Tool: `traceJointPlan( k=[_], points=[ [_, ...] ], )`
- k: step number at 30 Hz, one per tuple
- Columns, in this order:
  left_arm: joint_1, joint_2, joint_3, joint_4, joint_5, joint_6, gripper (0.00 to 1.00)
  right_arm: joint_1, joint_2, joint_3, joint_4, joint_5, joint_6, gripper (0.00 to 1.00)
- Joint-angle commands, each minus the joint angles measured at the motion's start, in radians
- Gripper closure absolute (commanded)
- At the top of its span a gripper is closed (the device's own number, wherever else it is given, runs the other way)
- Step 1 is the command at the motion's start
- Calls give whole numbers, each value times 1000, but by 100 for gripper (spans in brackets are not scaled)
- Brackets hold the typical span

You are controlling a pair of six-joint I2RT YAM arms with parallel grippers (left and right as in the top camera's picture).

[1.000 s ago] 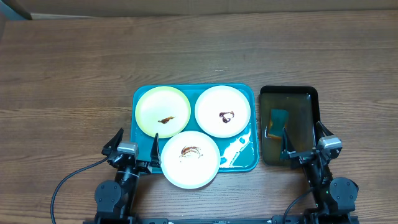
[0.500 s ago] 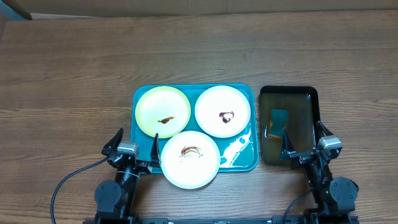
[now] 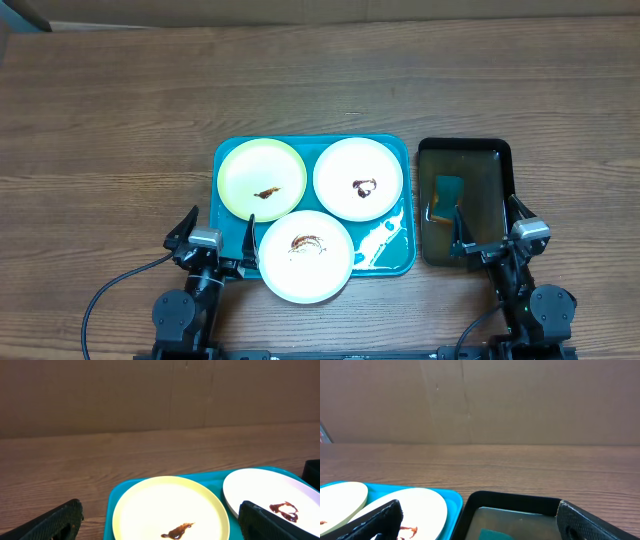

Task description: Clean dirty plates on tray and stack at the side

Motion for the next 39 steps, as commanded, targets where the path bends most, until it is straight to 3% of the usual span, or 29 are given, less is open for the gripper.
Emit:
traceJointPlan(
  k=[1,21,28,39],
  points=[
    [2,-8,-3,-3,-3,16,0,-3,-5,-10,5,-5,-5,0],
    [2,-8,-3,-2,-3,16,0,-2,-5,-10,6,-9,-4,0],
    [2,-8,5,-12,0,0,0,-2,-5,-1,-2,-1,126,0],
    [2,93,243,-313,-18,-25,0,-2,102,228,-265,21,256,0]
  ],
)
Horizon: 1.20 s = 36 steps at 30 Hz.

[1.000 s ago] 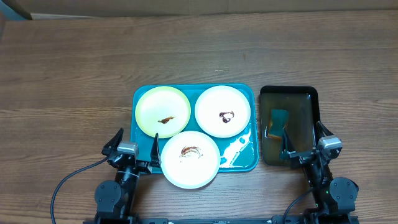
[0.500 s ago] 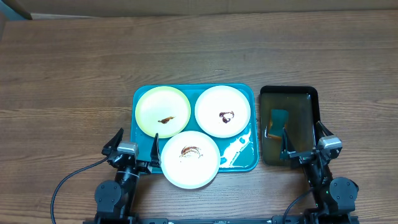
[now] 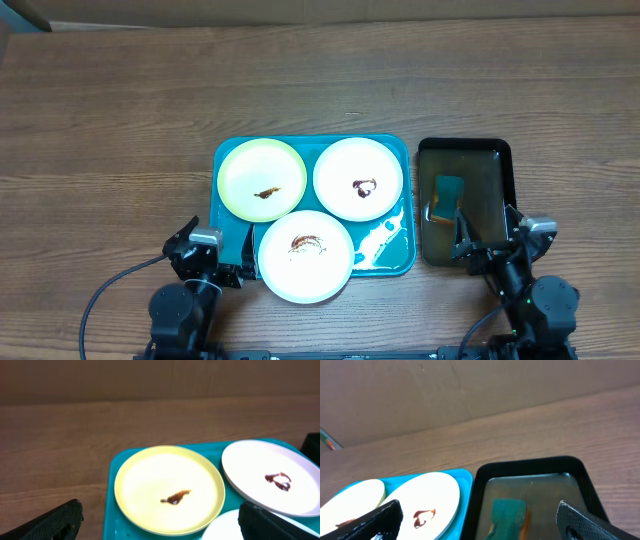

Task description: Clean dirty plates on tray and stack at the side

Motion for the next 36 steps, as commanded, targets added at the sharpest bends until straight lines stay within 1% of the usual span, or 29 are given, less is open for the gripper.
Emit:
traceJointPlan(
  k=[1,4,9,15,19,21,24,27,31,32,35,36],
  points=[
    [2,77,118,-29,-9,-40,0,-2,58,117,-36,8,72,0],
    [2,187,210,-84,0,-62,0,-2,140,208,-100,7,111,0],
    [2,385,382,-210,48,-62,0,-2,294,367,-227,1,110,0],
    [2,610,605,-433,116,-62,0,-2,544,595,-428,-4,109,0],
    [1,743,709,-558,188,-63,0,-2,726,745,-572,-12,97,0],
    [2,798,732,-592,227,-63,0,-2,810,815,-618,-9,60,0],
    [2,861,736,-623,227,-74,0,-2,895,873,-630,-62,60,0],
    [2,915,736,-628,227,-124,0,-2,946,891,-628,-135,60,0],
    [2,972,736,-628,229,-192,0,-2,976,891,-628,-149,57,0],
    [2,983,736,-628,238,-193,0,-2,977,891,-626,-149,57,0],
    [-1,1015,736,-631,249,-140,0,-2,977,891,-620,-148,56,0],
    [-1,1027,735,-634,249,-134,2,-2,977,891,-613,-149,57,0]
  ],
)
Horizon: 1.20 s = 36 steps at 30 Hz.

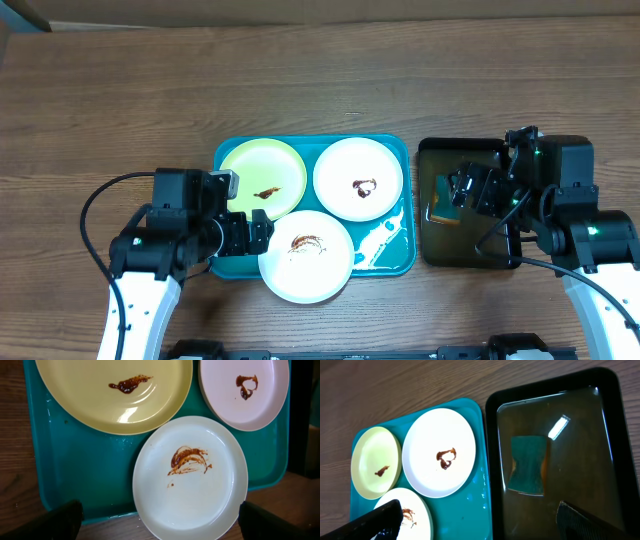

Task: Clean dirty plates on tray and stack at the side
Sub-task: 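Move left gripper to the white plate's rim and grip it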

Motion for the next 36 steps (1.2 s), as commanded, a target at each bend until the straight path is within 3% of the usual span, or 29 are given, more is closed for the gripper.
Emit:
traceJointPlan(
  k=[1,9,20,33,36],
  points=[
    [-1,40,21,-6,28,7,2,-2,-6,30,16,-19,-10,0],
    [-2,221,14,-47,14,-6,21,-2,-6,30,19,-18,-10,0],
    [-14,444,14,5,-14,-6,30,-2,-5,30,21,-18,-10,0],
    [-180,560,14,67,-139,-26,45,-2,-5,30,20,-18,-10,0],
    [-193,587,13,63,-138,-26,57,-2,-5,30,19,-18,-10,0]
  ],
)
